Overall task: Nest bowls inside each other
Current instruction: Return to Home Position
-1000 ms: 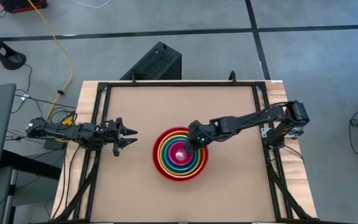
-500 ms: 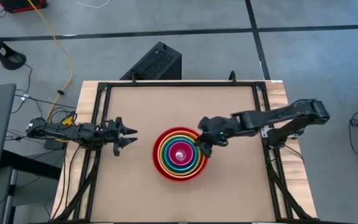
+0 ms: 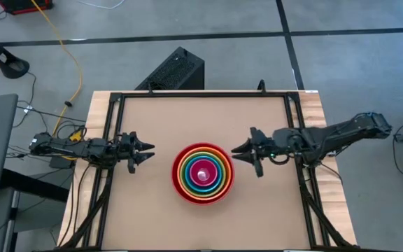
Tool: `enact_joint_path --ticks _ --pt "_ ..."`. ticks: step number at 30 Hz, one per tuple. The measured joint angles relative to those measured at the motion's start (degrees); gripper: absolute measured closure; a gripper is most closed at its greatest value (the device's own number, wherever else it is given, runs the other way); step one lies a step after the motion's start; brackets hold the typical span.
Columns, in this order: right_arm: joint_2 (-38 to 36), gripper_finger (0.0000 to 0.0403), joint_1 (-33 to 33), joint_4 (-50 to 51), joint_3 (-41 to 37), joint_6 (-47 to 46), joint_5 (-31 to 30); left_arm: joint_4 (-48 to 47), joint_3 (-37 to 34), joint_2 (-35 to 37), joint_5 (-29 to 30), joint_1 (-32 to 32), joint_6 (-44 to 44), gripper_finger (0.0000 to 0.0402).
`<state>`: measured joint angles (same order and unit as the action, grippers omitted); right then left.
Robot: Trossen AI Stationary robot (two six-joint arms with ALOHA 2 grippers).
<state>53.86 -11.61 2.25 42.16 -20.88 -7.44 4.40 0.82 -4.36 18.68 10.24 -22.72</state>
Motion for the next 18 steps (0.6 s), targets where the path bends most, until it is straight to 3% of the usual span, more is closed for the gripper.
enact_joint_path --ticks 7,18 --pt "-13.0 0.0296 1.77 -17.64 -19.42 0.11 1.73 -0.72 0.0 0.0 0.15 0.0 1.64 0.0226" --pt "-28.23 0.0353 2.42 -14.98 -32.45 10.73 3.63 -0.57 0.0 0.0 5.09 0.02 6.69 0.0226"
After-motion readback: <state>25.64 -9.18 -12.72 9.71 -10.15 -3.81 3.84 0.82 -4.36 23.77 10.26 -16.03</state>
